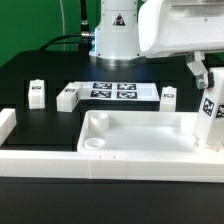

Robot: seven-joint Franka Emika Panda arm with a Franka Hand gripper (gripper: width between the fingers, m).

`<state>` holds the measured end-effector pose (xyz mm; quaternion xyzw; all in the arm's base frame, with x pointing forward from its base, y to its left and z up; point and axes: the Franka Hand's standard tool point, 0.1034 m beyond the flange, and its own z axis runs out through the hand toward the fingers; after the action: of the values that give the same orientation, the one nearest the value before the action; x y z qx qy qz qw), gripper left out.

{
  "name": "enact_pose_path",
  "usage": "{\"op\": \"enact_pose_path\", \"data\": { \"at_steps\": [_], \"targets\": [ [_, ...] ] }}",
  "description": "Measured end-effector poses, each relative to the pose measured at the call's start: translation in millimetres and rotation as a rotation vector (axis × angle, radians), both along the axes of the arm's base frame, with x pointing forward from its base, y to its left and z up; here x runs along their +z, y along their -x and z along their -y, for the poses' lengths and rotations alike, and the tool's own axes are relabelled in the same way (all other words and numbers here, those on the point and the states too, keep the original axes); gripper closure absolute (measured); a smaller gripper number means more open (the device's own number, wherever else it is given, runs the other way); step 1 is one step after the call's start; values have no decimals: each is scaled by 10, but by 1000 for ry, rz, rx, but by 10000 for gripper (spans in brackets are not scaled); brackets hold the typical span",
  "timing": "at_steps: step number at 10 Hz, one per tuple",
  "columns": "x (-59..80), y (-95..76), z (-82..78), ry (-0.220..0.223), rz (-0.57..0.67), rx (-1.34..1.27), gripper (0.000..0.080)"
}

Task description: Assemble desk

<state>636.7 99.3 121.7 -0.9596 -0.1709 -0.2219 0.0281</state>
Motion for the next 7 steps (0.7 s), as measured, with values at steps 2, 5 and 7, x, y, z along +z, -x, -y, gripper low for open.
{"op": "enact_pose_path", "data": {
  "at_steps": [2,5,7],
  "targets": [
    [0,-3,-5,-2,8,0,509],
    [-1,-3,-5,-2,8,0,263],
    [-2,-1,-5,-1,7,0,160]
  ]
}}
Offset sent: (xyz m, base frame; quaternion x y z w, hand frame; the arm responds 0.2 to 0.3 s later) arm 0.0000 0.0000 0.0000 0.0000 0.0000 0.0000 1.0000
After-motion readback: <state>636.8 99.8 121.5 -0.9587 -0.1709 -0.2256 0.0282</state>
